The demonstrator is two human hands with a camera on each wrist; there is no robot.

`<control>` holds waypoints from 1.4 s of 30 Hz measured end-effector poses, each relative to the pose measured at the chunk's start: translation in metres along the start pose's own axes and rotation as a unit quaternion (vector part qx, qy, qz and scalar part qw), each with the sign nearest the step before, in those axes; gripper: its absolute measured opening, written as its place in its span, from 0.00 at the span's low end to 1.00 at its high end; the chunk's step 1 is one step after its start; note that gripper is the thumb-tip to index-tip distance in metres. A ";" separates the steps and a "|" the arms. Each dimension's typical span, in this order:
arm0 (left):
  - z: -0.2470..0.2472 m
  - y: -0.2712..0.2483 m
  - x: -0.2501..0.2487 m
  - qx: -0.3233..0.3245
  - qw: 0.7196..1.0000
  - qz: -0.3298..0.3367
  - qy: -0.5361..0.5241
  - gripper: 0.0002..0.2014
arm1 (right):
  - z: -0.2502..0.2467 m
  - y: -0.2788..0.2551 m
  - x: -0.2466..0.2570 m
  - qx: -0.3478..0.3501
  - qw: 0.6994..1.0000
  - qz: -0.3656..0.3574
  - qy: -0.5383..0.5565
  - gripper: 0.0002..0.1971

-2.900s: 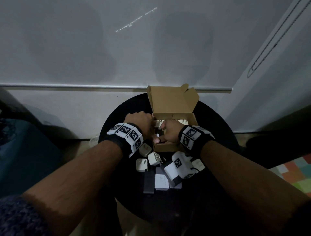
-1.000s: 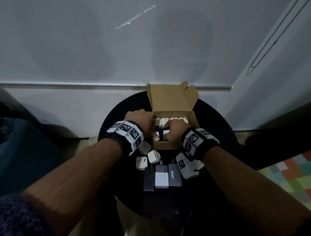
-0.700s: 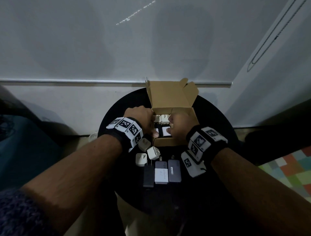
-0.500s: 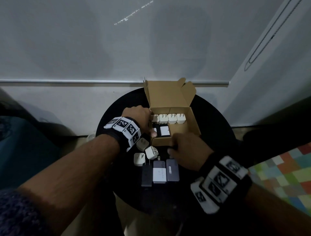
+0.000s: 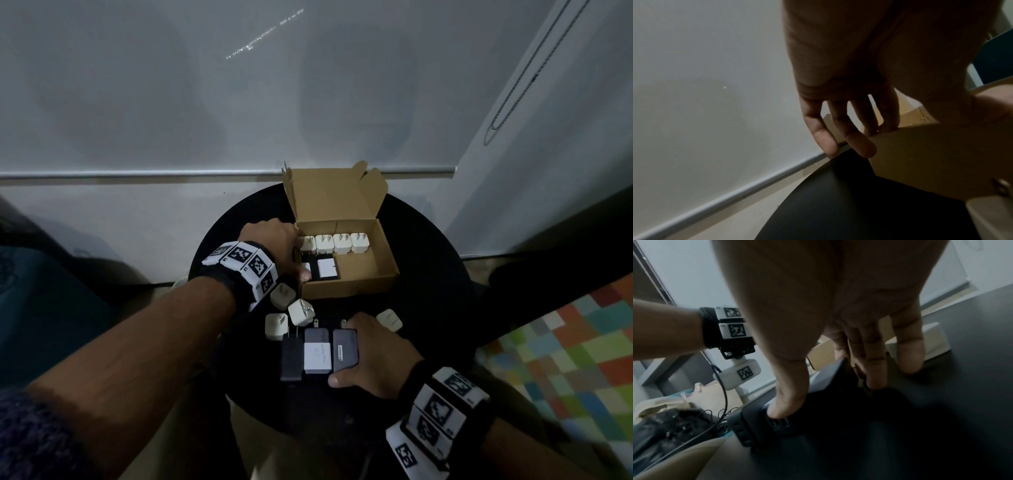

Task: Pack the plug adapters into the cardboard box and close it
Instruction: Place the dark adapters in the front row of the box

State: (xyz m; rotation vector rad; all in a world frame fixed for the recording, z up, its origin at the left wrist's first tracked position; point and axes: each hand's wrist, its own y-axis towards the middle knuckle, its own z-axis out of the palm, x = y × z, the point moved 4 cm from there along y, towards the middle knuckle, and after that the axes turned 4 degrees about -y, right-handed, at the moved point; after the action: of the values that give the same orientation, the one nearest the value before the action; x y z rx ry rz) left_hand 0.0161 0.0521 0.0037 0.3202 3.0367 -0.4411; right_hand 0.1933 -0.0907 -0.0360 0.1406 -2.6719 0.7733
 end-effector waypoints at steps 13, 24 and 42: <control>-0.002 -0.003 0.000 -0.002 1.000 -0.010 -0.006 0.33 | -0.005 -0.007 0.004 -0.061 0.995 -0.072 0.031 0.32; -0.006 -0.006 -0.004 0.005 1.000 -0.016 -0.010 0.32 | -0.133 0.037 0.025 -0.230 0.971 -0.036 0.056 0.24; -0.005 -0.005 -0.001 0.009 0.999 -0.004 -0.037 0.34 | -0.088 0.109 0.035 -0.100 0.988 0.026 -0.117 0.19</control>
State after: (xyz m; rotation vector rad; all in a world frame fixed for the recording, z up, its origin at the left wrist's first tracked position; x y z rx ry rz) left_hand 0.0159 0.0486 0.0102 0.2856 2.9643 -0.4690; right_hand 0.1670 0.0486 -0.0090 0.1174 -2.9684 0.5257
